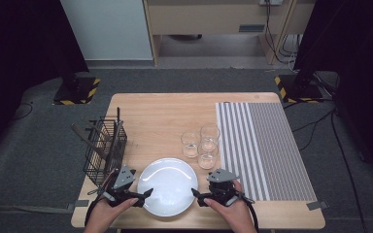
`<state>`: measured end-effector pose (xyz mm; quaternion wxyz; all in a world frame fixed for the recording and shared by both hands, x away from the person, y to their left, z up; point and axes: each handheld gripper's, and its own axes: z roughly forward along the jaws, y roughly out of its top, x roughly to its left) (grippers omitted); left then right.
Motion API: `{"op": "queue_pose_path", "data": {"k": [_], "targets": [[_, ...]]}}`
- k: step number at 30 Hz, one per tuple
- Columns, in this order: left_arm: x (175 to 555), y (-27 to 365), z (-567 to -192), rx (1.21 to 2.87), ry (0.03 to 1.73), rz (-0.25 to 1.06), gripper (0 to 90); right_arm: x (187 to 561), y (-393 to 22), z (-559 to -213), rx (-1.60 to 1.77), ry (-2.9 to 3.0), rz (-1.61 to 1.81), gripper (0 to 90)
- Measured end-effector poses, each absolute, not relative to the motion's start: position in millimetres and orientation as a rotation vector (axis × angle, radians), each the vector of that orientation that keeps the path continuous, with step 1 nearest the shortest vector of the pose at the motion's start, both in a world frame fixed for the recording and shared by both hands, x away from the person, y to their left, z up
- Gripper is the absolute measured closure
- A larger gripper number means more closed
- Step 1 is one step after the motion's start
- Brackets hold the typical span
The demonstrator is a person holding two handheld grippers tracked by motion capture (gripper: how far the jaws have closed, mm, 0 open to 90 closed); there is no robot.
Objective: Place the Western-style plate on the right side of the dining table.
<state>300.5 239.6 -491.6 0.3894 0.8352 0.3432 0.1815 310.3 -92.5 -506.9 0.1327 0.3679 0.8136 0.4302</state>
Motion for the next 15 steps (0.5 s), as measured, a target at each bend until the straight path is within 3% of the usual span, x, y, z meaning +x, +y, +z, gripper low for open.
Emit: {"op": "queue_pose_path", "data": {"k": [9, 15], "targets": [[297.9, 235.9, -492.1, 2.134, 0.858, 0.445, 6.7, 307.6, -92.8, -503.2, 1.037, 2.351, 1.263, 10.9], [298.1, 234.0, -493.3, 2.141, 0.852, 0.423, 7.4, 307.2, -92.7, -504.1, 1.033, 2.359, 1.254, 13.6]]}}
